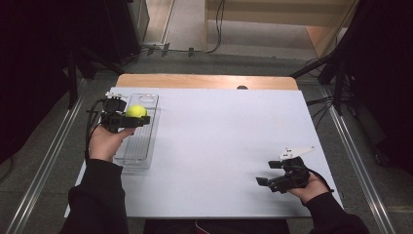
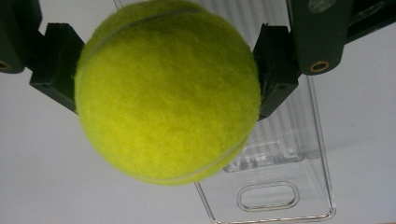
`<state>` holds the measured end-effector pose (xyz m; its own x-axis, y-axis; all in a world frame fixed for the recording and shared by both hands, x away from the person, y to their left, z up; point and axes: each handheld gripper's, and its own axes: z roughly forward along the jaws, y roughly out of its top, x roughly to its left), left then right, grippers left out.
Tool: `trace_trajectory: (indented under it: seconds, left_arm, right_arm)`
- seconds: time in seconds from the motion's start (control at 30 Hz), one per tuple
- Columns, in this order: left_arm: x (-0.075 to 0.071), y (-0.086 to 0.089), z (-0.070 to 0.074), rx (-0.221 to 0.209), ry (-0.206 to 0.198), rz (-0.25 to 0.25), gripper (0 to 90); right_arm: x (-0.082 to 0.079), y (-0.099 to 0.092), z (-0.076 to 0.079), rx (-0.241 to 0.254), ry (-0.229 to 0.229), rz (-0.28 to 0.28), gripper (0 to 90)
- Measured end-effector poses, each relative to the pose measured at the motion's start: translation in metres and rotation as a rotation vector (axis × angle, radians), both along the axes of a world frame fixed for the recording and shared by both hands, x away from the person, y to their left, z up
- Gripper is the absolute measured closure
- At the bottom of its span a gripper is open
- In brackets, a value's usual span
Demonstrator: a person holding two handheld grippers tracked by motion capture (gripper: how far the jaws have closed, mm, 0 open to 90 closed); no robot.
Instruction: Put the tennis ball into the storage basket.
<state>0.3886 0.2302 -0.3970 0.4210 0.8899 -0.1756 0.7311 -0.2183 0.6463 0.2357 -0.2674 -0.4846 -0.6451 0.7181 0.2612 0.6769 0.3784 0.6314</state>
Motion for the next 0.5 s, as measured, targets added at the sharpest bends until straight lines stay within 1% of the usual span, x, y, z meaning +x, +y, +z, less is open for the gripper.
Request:
trace_trajectory:
  seconds: [0.13,0.23,0.37,0.47,0.5]
  left_arm:
    - [0.001,0.001,-0.003,-0.002,0.006,0.006,26.2]
    - [0.002,0.001,-0.006,0.004,0.012,0.010,26.1]
    - [0.004,0.000,-0.011,-0.001,0.021,0.021,26.1]
    - [0.005,0.000,-0.014,0.012,0.027,0.028,26.1]
    - [0.005,0.000,-0.015,0.009,0.028,0.030,26.1]
  right_arm:
    - [0.000,0.000,0.000,-0.001,0.001,-0.001,12.9]
    - [0.000,0.000,0.000,-0.002,0.006,-0.003,12.9]
    - [0.000,0.000,0.000,-0.004,0.006,-0.003,12.9]
    - [0.000,0.000,0.000,-0.003,0.006,-0.003,12.9]
    - [0.000,0.000,0.000,-0.004,0.005,-0.003,12.9]
